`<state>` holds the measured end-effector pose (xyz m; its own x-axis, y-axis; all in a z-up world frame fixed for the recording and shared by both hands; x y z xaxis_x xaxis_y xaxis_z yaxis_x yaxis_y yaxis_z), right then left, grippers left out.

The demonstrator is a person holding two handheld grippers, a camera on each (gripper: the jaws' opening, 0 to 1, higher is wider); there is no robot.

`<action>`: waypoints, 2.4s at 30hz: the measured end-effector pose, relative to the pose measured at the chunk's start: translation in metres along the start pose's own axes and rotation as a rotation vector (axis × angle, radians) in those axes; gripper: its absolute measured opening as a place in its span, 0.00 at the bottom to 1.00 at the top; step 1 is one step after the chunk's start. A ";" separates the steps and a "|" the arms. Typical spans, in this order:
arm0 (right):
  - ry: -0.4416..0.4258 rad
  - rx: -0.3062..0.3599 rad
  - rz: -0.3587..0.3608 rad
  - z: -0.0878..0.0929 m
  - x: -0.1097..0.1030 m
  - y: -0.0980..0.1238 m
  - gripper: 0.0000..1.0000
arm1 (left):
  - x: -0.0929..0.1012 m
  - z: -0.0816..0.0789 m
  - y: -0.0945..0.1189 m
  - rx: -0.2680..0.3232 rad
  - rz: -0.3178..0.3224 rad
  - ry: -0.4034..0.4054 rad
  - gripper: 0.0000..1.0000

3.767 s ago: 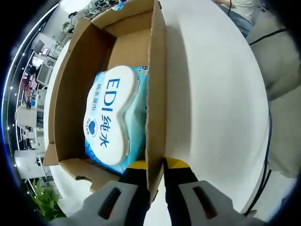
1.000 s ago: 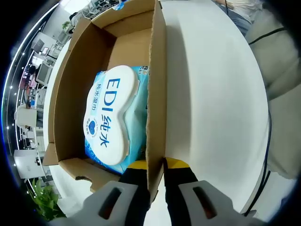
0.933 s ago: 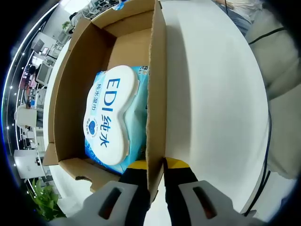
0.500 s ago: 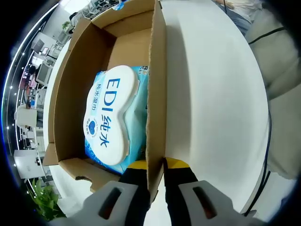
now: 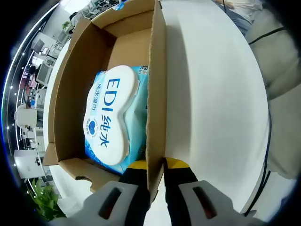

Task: Operate the shoe box by opening the lid, removing the specified soft item, and placing it in the target area until the item is outside and the box remains undamaged.

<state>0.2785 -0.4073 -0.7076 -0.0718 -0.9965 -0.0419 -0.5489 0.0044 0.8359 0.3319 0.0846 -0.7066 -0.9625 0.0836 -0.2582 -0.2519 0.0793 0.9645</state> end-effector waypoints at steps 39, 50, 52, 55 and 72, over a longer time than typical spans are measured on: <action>0.268 0.285 -0.015 -0.062 -0.051 0.097 0.46 | 0.000 0.000 0.000 0.000 0.001 0.000 0.07; 0.392 0.300 -0.076 -0.076 -0.088 0.114 0.44 | 0.000 0.000 0.000 0.000 -0.004 -0.002 0.07; 0.394 0.304 -0.077 -0.079 -0.092 0.118 0.44 | 0.000 0.000 0.000 -0.001 -0.002 -0.002 0.07; 0.440 0.325 -0.086 -0.085 -0.099 0.123 0.44 | 0.000 0.000 0.000 -0.001 -0.005 -0.005 0.07; 0.681 0.320 -0.196 -0.106 -0.147 0.120 0.40 | 0.000 0.000 0.000 0.000 0.002 0.003 0.07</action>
<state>0.3115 -0.2690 -0.5435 0.5220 -0.8125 0.2596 -0.7199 -0.2565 0.6449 0.3320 0.0846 -0.7064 -0.9632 0.0807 -0.2563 -0.2501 0.0792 0.9650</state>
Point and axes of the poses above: the point that each gripper's makers call its tool centre point, and the gripper's own axes: y roughly backward along the fingers, x roughly to its right, z roughly out of its underside, the point moved 10 cm from there along y, roughly backward along the fingers, and after that the axes turned 10 degrees about -y, right-handed, at the moved point
